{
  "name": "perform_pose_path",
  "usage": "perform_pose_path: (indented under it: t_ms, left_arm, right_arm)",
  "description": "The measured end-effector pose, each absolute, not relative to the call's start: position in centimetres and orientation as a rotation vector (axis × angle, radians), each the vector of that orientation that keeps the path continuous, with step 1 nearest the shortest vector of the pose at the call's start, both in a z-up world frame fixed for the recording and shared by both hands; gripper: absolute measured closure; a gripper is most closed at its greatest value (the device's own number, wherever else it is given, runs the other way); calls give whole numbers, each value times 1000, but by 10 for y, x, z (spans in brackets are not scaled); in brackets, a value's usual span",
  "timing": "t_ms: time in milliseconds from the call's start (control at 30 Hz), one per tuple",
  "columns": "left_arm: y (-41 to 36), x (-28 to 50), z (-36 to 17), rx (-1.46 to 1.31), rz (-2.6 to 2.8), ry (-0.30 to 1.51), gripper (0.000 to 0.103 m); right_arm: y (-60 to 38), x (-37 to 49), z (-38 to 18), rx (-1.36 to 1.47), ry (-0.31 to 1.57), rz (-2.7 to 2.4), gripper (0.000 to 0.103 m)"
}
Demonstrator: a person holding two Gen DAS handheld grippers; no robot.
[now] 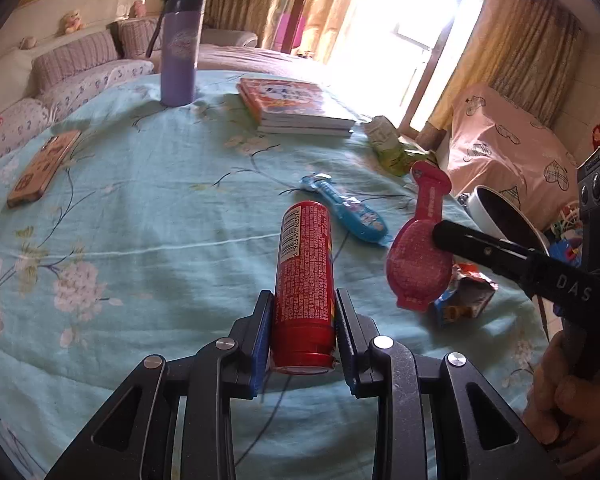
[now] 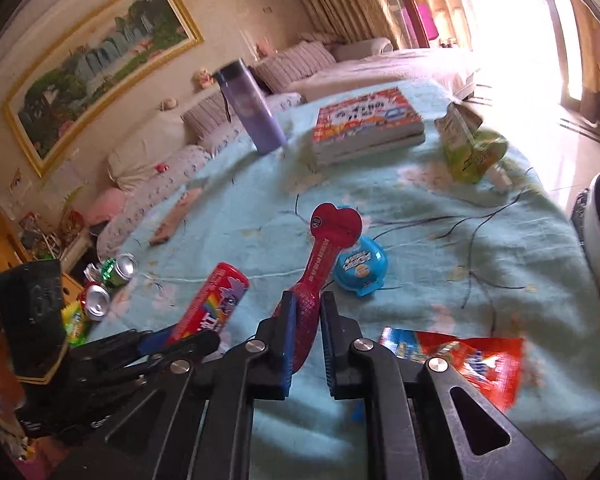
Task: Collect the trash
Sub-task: 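Carry the red can and pink toy over the bin and open both grippers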
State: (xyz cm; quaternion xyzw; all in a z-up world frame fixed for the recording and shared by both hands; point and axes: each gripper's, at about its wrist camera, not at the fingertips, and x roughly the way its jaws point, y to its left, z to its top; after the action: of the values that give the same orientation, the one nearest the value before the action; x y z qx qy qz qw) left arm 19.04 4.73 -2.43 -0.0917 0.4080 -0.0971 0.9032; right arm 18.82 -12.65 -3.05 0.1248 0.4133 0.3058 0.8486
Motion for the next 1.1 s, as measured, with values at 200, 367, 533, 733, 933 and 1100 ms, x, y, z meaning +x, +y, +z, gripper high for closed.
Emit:
perform_pose_path:
  t_ms: [200,367,533,733,933,1100]
  left_arm:
    - [21,192,-11,-168,-263,826,74]
    - [-8,196,1,-132,-322,810,74]
    - [-36,204,6,-107,-387,808,74]
    - [-78,221,8,-64,-458,810,74]
    - [-123,244,8,-21,-522,819,74]
    - [-160,268,5,8,-566,836,74]
  right_arm:
    - [-165,187,-17,319,828,602,91]
    - [-202,186,-12,354,799,549,92]
    - [-243,185,-11,385,780,488,92]
    - [-295,185,-12,432,761,405,92]
    - [-334,190,-10,445,741,338,92]
    - [-361,203,-13,441,749,297,92]
